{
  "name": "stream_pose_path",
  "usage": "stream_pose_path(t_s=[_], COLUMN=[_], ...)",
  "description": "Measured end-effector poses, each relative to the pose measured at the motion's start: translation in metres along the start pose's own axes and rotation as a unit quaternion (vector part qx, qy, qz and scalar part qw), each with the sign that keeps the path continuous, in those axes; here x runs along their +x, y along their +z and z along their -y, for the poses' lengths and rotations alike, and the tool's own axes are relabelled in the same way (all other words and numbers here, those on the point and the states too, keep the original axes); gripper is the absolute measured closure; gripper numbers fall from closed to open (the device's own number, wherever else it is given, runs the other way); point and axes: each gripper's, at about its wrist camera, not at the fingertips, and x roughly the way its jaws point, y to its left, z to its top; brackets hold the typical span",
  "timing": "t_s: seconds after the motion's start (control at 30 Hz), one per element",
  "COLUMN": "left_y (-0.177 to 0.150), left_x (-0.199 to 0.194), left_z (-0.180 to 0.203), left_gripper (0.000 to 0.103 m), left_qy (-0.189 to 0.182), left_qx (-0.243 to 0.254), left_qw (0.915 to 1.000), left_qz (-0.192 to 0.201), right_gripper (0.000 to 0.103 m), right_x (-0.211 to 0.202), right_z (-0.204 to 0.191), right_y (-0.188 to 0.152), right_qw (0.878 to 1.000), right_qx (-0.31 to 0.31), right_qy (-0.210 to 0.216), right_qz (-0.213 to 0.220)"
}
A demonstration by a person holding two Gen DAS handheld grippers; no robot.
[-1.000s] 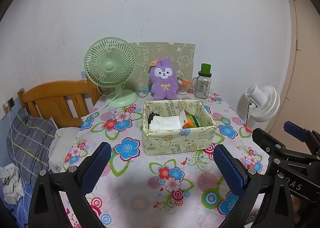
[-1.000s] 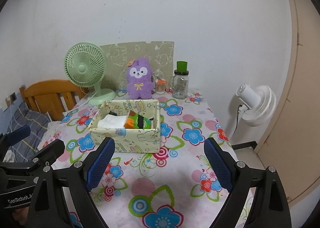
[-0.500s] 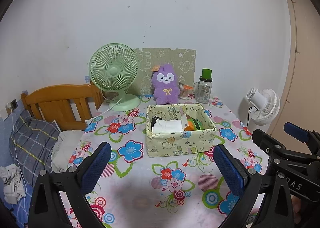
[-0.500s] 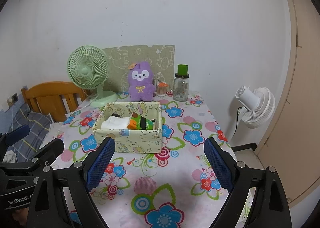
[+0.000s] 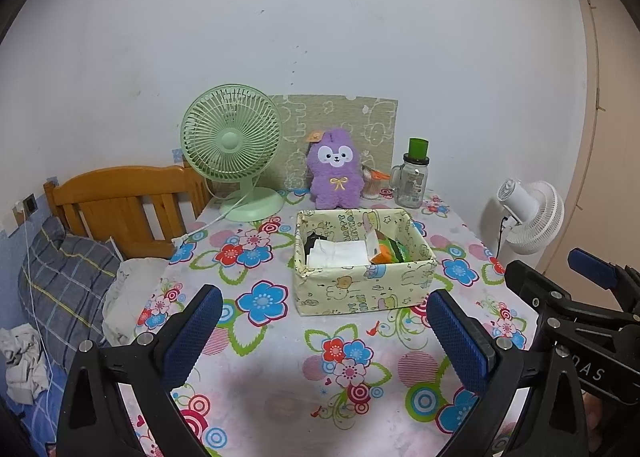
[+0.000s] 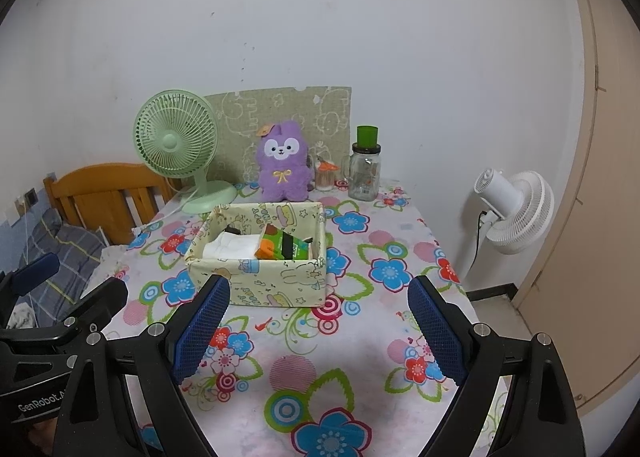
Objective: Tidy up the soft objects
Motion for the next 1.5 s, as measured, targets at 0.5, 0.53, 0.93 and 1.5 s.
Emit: stream_pose_path(t_s=[0.5,0.53,0.93,1.5], left_y=[-0.001,-0.001,-0.001,-0.001], left_x=[0.005,0.005,0.009,0.007], left_z=[-0.002,-0.002,-0.002,-0.002], left_gripper=[0.0,0.0,0.0,0.0], left_qy=[0.002,0.002,0.002,-0.001], left_qx=[-0.002,-0.002,-0.003,-0.004], left_qw=[1.0,1.0,1.0,1.0], left_qz=[-0.003,-0.003,-0.007,0.001], right_gripper=[0.011,0.011,0.011,0.011], right_x=[0.006,0.007,0.008,0.007], right_z=[-0.001,-0.001,-0.002,-0.002], right_y=[0.0,0.0,0.0,-0.001], right_qw=[1.0,1.0,1.0,1.0], right_qx=[-0.002,-0.002,-0.003,-0.008], right_qy=[0.003,0.003,0.002,-0.004], right_qz=[-0.001,-0.001,-0.002,0.008])
